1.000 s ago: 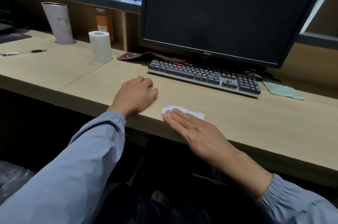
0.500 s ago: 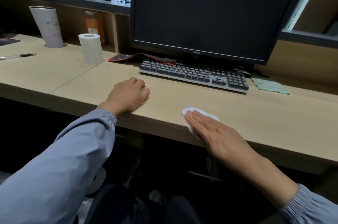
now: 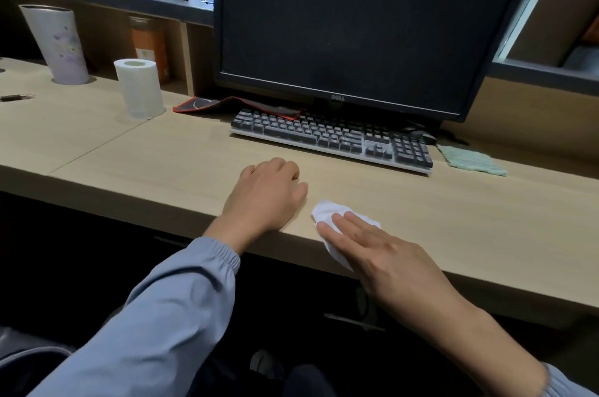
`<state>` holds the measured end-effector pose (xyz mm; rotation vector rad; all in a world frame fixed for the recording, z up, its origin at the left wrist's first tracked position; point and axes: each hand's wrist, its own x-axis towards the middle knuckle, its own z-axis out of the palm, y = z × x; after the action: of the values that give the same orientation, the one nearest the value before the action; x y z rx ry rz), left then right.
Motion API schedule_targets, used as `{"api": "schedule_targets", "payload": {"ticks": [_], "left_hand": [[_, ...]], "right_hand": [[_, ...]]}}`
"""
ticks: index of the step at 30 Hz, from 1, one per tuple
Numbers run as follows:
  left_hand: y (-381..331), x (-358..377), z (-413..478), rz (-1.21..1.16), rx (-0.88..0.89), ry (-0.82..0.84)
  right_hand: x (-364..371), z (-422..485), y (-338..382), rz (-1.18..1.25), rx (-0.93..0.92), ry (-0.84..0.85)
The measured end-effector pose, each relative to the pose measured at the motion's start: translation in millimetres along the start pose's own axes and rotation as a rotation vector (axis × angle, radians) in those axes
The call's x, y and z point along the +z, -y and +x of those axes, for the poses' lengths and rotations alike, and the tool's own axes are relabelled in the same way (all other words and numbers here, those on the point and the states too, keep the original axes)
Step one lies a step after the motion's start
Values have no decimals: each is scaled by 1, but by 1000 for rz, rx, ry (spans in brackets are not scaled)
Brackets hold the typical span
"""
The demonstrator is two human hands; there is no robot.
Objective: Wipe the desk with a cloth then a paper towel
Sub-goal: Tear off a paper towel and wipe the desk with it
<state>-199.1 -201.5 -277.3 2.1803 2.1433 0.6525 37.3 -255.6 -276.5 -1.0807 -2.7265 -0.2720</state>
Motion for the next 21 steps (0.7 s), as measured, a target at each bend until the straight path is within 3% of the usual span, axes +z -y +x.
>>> {"api": "schedule_targets", "payload": {"ticks": [8, 12, 18, 21], "left_hand": [[5, 6, -1, -12, 25, 12], [6, 8, 0, -5, 28, 17], [5, 6, -1, 14, 32, 2], [5, 3, -2, 17, 31, -2]], "right_hand": [[4, 9, 6, -1, 95, 80], [-3, 22, 11, 32, 146, 197], [-3, 33, 3, 76, 132, 232], [-5, 31, -2, 193, 109, 166]]}}
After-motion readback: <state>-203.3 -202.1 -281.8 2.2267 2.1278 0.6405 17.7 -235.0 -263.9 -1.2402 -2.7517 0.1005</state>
